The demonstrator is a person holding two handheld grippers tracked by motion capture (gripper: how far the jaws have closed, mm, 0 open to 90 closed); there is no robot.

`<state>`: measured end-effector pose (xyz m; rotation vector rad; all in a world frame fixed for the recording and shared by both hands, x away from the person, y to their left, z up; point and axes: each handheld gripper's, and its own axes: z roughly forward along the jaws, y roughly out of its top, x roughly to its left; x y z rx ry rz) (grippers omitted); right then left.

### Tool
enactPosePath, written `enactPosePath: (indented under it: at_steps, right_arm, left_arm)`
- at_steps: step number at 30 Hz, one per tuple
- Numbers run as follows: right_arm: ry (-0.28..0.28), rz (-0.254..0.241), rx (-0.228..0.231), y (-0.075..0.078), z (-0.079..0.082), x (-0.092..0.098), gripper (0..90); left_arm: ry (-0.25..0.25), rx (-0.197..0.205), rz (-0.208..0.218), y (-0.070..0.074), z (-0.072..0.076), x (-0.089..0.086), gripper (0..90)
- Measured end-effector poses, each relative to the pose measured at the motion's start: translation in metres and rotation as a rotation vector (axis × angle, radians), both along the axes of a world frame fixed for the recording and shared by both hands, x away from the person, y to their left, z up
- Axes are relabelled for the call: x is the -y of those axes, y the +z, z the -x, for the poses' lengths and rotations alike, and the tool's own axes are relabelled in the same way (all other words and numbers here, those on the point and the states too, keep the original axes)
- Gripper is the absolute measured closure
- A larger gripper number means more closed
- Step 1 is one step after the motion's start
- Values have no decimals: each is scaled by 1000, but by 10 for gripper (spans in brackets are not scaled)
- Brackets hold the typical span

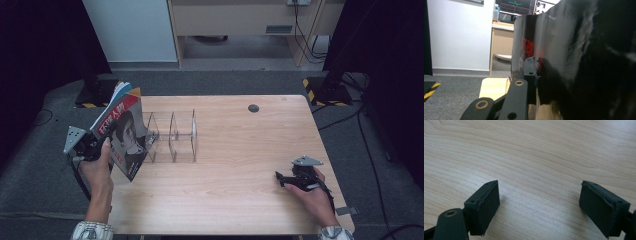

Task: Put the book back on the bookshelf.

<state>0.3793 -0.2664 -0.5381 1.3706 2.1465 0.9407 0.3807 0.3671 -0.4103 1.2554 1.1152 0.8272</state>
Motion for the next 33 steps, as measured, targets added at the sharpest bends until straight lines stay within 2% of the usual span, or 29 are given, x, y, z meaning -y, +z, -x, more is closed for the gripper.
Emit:
enactPosePath:
  at_steps: [6,11,17,23,26,33]
  right_arm:
    - [2,0,-1,0,0,0,171]
    - [11,1,-2,0,0,0,170]
    - [11,0,-1,0,0,-1,170]
    - [16,2,2,0,0,-1,165]
    - [17,0,-4,0,1,-2,163]
    - [23,1,-5,0,1,-2,159]
  left_arm:
    - [9,3,-6,0,2,2,711]
    - [16,1,-27,0,4,4,625]
    - [41,8,-25,1,7,5,491]
    - [45,0,-23,2,9,5,359]
    - [47,0,-12,2,11,2,316]
    - [37,-16,-29,0,15,0,257]
